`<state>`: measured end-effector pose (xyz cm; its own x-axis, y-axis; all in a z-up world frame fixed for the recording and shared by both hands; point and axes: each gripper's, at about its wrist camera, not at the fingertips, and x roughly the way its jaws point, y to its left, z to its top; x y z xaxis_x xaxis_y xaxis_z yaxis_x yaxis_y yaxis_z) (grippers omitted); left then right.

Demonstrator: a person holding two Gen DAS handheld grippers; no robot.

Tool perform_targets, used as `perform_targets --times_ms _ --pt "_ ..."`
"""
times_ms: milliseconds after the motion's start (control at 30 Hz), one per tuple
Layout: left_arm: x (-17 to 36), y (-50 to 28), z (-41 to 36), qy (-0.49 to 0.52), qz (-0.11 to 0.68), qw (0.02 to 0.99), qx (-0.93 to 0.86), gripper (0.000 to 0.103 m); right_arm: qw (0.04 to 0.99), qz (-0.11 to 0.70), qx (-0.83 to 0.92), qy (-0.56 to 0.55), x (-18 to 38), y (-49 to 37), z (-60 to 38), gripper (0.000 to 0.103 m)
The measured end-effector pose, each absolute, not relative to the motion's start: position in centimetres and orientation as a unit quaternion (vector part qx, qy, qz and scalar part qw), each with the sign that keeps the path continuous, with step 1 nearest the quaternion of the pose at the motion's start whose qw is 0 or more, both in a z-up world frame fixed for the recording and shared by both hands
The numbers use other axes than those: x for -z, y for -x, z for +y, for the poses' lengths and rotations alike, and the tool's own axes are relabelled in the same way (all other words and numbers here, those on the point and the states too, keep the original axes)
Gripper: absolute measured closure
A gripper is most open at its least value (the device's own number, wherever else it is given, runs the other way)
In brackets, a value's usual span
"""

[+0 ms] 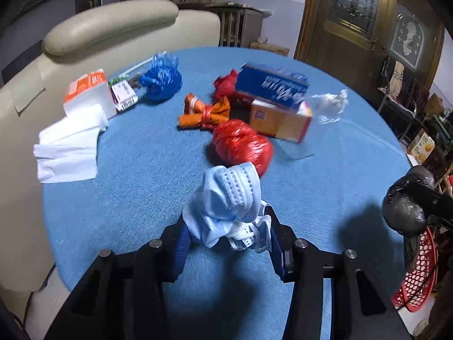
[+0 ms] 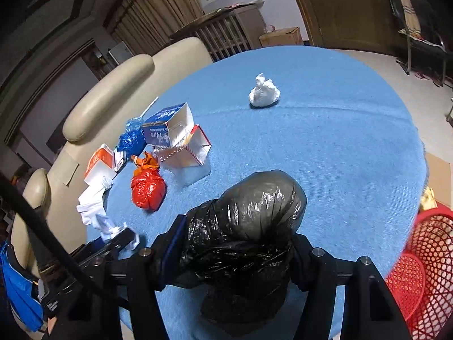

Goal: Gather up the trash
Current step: 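Grasp the black plastic bag with the right tool while the left tool grasps the light-blue mask, then carry the black bag and blue mask to the red basket and release both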

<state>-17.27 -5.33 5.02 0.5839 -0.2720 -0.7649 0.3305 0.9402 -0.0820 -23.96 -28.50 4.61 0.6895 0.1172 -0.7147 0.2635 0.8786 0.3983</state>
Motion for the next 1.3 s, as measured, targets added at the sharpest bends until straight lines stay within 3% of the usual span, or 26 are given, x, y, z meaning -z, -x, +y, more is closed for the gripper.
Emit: perform_targets --times_ms 467,967,1033,1100,1133,1200,1300 --pt "-10.1 23.0 -13.3 -0.072 0.37 0.875 0.305 0.053 0.892 0.343 0.145 -0.256 -6.6 34.8 -35.1 0.037" --pt "-10.5 30.8 -28.1 -0.137 0.356 0.789 0.482 0.053 0.838 0.414 0.253 -0.252 -2.4 43.9 -43.6 0.035" --pt "-10.0 31.7 -29.7 -0.144 0.361 0.776 0.496 0.05 0.832 0.422 0.256 -0.253 -1.8 44.2 -44.3 0.03" --pt "-9.7 32.2 -30.8 -0.148 0.364 0.769 0.504 0.048 0.827 0.425 0.261 -0.259 -1.3 44.6 -45.0 0.018" --pt "-9.3 32.4 -31.6 -0.153 0.366 0.765 0.508 0.038 0.826 0.422 0.265 -0.265 -1.2 44.8 -45.4 0.017" --pt "-8.7 32.7 -32.7 -0.163 0.367 0.761 0.509 0.03 0.824 0.411 0.268 -0.284 -1.1 45.3 -46.3 0.015" --pt "-7.4 32.9 -34.3 -0.182 0.378 0.749 0.513 0.03 0.823 0.399 0.275 -0.295 -1.3 45.9 -47.1 0.009"
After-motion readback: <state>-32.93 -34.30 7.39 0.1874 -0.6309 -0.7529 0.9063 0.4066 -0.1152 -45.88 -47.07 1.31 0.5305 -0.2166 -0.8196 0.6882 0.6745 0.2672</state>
